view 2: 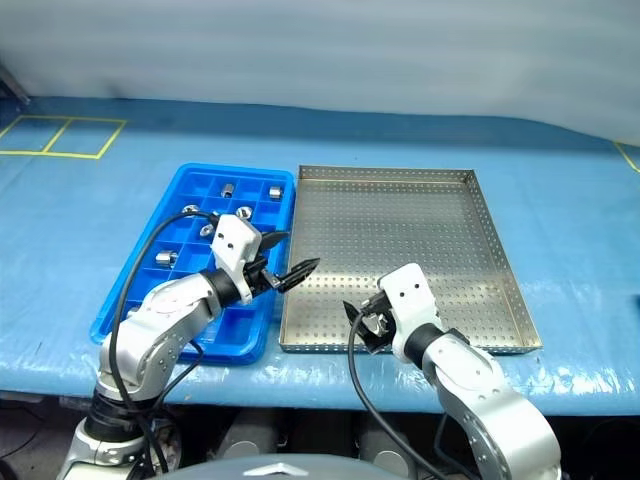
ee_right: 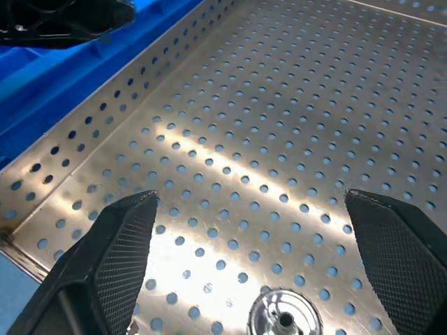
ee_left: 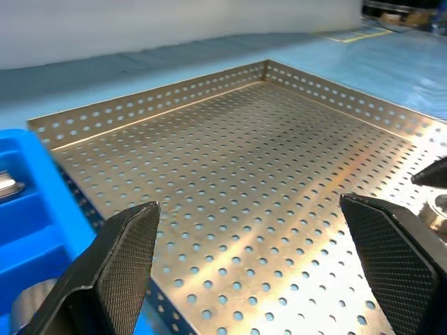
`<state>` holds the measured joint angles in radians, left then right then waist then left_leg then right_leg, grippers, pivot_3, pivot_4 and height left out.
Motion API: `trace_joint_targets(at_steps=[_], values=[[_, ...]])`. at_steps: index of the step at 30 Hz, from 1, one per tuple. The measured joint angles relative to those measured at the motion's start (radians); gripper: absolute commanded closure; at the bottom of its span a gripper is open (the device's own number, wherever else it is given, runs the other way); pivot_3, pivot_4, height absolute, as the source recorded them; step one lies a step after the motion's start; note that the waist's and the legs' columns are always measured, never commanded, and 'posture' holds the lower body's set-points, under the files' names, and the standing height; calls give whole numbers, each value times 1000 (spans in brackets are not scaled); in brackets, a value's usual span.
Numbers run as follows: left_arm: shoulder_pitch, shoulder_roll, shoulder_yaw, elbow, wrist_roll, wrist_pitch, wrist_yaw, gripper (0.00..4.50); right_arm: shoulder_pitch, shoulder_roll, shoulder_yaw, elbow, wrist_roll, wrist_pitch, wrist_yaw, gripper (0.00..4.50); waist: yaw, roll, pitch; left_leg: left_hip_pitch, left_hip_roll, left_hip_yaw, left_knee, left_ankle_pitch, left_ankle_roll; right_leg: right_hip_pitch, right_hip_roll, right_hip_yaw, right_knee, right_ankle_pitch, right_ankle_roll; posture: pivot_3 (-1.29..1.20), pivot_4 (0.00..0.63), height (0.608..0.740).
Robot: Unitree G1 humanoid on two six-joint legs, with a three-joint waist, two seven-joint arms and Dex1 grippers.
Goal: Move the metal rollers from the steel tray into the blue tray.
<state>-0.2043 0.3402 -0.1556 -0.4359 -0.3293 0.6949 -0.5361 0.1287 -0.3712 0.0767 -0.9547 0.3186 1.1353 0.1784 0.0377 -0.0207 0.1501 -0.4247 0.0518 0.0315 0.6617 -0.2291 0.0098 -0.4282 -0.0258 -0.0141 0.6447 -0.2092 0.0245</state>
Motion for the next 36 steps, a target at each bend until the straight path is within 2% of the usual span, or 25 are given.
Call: trace_joint_targets(at_steps=[4, 10, 20, 36], values=[[-10, 58, -78, 30, 3, -34, -107, 12, -20, 38, -67, -21, -1, 156, -49, 0, -12, 0, 0, 0, 0, 0, 0, 0, 0, 0, 0, 0, 0, 0, 0, 5, 150, 740], [-16, 95, -160, 37, 6, -85, -212, 12, -57, 107, -162, -48, -21, 284, -98, 0, -25, 1, 0, 0, 0, 0, 0, 0, 0, -1, 0, 0, 0, 0, 0, -20, 150, 740], [-10, 90, -212, 28, -6, -96, -269, 12, -136, 237, -260, -25, -102, 410, -177, 0, -41, 1, 0, 0, 0, 0, 0, 0, 0, -1, 0, 1, 1, 0, 0, -22, 150, 740], [15, 93, -238, -19, -26, -86, -239, 12, -216, 239, -187, 165, -155, 469, -178, 0, -48, 2, -1, 0, 0, 0, -1, 0, 0, -1, 0, 1, 1, 0, 0, 47, 150, 740]])
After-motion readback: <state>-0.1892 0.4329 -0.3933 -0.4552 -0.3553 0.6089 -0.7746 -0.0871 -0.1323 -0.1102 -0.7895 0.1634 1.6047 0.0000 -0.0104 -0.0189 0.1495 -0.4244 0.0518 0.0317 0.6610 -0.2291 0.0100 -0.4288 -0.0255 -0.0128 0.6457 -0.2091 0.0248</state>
